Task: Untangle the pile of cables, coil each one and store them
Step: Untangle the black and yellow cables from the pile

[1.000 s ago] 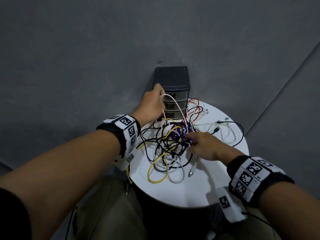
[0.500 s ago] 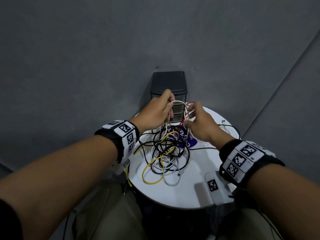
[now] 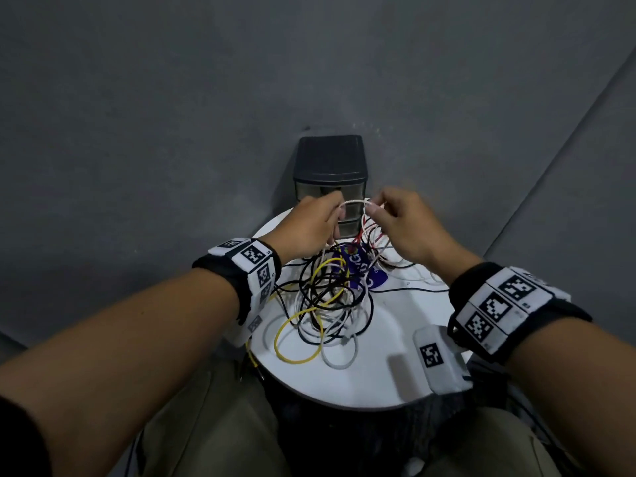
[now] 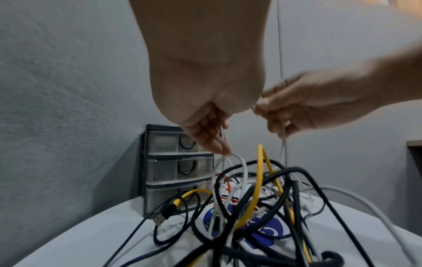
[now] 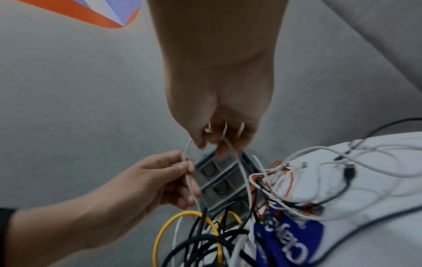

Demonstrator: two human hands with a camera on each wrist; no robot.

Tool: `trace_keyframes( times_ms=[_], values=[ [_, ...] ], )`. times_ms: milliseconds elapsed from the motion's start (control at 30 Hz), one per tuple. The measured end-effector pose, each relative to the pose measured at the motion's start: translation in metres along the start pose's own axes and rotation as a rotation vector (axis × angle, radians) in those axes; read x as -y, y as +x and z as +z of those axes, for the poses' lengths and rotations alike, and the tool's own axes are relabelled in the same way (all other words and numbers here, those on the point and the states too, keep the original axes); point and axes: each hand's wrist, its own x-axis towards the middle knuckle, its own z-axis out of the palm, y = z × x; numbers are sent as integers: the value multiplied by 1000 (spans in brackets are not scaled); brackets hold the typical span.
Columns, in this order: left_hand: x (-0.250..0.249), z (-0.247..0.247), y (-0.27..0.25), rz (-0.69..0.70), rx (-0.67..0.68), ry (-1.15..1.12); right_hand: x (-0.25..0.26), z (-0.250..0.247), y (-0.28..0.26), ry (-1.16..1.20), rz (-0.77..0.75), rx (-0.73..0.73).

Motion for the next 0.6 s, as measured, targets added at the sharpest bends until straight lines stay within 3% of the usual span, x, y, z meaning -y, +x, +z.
trace_keyframes(
  times_ms=[133, 200, 333, 433, 600],
  values=[
    [7, 2, 0, -26, -56, -54, -29, 4, -13, -29, 224, 247],
    [9, 4, -1, -76, 22, -90, -34, 7, -19, 17, 298, 284],
    [13, 11, -2, -128, 317, 20, -25, 15, -18, 140, 265, 145],
    [13, 14, -7, -119, 412, 46, -17, 22, -11, 217, 187, 10],
    [12, 19, -8, -131, 493, 116, -13, 26, -5, 209, 230, 91]
  ],
)
